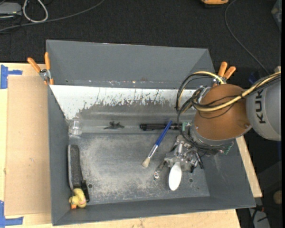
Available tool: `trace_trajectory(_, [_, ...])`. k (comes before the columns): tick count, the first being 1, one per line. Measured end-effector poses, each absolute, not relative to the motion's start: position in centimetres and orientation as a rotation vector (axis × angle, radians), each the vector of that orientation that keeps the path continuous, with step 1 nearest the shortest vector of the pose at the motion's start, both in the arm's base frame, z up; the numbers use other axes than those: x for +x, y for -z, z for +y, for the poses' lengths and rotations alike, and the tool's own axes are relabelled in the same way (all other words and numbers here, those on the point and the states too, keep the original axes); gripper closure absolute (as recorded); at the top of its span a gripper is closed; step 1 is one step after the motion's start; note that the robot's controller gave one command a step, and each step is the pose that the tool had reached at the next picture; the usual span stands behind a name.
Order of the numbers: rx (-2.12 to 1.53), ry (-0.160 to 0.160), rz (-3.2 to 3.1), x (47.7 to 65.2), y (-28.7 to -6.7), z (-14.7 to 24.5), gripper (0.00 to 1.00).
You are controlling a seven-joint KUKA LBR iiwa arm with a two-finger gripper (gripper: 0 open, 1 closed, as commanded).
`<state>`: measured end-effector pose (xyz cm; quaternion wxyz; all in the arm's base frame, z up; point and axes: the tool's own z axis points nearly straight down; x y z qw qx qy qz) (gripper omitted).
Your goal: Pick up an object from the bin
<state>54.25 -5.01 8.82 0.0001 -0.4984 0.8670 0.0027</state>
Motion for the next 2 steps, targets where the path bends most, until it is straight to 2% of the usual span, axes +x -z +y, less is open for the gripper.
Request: trace_trajectory(2, [-1.563, -0.013, 2.726, 54.2, -14.6, -4.9, 1.00])
